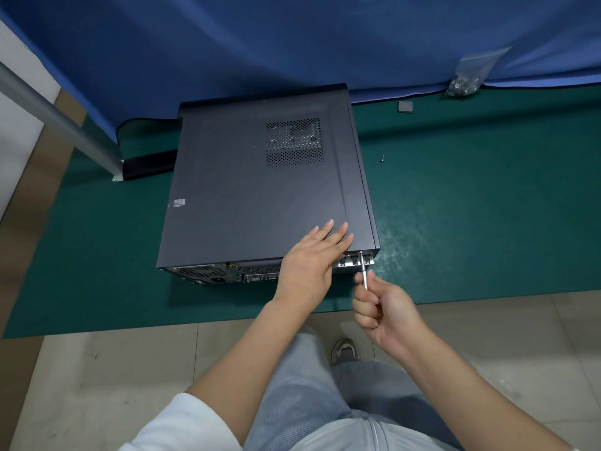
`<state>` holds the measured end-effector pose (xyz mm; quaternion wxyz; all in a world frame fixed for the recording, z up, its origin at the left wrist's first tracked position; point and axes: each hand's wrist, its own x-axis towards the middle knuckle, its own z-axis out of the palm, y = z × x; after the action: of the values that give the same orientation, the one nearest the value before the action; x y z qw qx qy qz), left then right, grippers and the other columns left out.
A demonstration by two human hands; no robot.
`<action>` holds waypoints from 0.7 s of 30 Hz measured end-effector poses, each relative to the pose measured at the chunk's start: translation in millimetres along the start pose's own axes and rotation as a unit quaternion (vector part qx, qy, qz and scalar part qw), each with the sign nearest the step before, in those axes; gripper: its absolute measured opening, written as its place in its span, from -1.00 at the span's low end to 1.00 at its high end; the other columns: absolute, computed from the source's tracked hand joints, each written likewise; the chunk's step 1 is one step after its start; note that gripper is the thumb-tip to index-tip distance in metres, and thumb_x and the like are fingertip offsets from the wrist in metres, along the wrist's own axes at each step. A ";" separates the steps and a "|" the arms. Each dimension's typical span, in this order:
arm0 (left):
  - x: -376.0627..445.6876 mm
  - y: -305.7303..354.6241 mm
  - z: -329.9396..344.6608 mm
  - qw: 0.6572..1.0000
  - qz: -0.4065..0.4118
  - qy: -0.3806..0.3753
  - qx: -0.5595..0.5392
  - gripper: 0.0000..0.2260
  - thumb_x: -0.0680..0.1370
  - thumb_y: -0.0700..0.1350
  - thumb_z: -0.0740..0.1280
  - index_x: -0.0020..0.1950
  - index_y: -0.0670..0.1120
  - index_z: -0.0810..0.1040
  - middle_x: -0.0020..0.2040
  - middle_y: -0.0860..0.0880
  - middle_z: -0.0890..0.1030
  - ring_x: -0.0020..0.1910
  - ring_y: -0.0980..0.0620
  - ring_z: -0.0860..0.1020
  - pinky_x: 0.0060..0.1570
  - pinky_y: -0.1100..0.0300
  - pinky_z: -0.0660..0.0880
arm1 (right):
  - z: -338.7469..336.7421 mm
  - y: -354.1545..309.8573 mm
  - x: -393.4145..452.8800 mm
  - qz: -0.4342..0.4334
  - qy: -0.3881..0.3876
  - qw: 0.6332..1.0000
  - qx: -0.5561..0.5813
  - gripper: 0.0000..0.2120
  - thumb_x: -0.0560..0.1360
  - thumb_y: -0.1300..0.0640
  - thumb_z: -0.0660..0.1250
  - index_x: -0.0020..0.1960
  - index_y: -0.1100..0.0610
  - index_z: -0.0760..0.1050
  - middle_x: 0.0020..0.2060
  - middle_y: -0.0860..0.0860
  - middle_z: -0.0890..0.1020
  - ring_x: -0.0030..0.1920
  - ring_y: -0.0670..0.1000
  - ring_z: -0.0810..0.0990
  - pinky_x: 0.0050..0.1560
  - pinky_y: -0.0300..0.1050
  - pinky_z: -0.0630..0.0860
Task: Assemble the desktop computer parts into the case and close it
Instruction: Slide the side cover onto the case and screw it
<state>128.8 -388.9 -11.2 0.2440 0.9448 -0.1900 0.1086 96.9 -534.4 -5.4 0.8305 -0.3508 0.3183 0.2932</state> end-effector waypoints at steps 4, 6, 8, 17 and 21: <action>-0.6 -1.8 2.7 1.000 -0.006 0.015 -0.012 -0.63 0.44 -0.40 0.41 0.22 -0.16 0.61 0.24 -0.06 0.58 0.28 -0.12 0.51 0.28 -0.04 0.44 | 4.3 7.1 0.6 -0.099 0.060 0.974 -0.194 -0.74 0.65 0.04 0.11 -0.04 0.17 0.46 -0.55 -0.09 0.27 -0.59 -0.14 0.15 -0.60 -0.32 0.09; -0.8 -3.3 3.1 1.000 -0.007 0.012 -0.020 -0.62 0.44 -0.40 0.41 0.23 -0.15 0.60 0.25 -0.05 0.58 0.29 -0.10 0.50 0.30 -0.02 0.42 | 8.9 9.3 2.5 -0.137 0.094 0.951 -0.262 -0.74 0.65 0.03 0.13 -0.09 0.17 0.46 -0.58 -0.11 0.28 -0.63 -0.15 0.16 -0.62 -0.36 0.09; -1.2 -4.9 3.4 1.000 -0.007 0.009 -0.026 -0.62 0.44 -0.40 0.41 0.23 -0.15 0.60 0.25 -0.05 0.57 0.30 -0.10 0.49 0.31 -0.01 0.40 | 12.4 9.2 4.8 -0.135 0.109 0.953 -0.250 -0.72 0.65 0.05 0.11 -0.16 0.15 0.42 -0.60 -0.10 0.29 -0.66 -0.15 0.14 -0.62 -0.40 0.07; -2.0 -4.6 3.9 0.999 -0.011 0.012 -0.036 -0.67 0.49 -0.35 0.38 0.24 -0.15 0.59 0.26 -0.06 0.56 0.31 -0.09 0.48 0.33 0.02 0.38 | 5.9 -2.5 0.4 0.003 -0.006 0.999 -0.045 -0.68 0.65 0.03 0.04 -0.24 0.08 0.32 -0.57 -0.10 0.21 -0.59 -0.15 -0.01 -0.59 -0.38 -0.08; 0.1 -0.4 -2.0 0.996 -0.044 -0.012 -0.077 -0.73 0.55 -0.27 0.34 0.24 -0.14 0.59 0.29 -0.04 0.54 0.36 -0.04 0.43 0.40 0.14 0.27 | 4.7 -3.4 -0.7 -0.062 0.024 0.984 -0.167 -0.71 0.65 0.02 0.08 -0.20 0.11 0.35 -0.58 -0.10 0.21 -0.63 -0.16 0.05 -0.55 -0.41 -0.03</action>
<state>128.8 -387.6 -9.7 0.3183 0.9318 -0.1592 0.0714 100.5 -533.0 -0.9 0.7690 -0.5103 0.2625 0.2818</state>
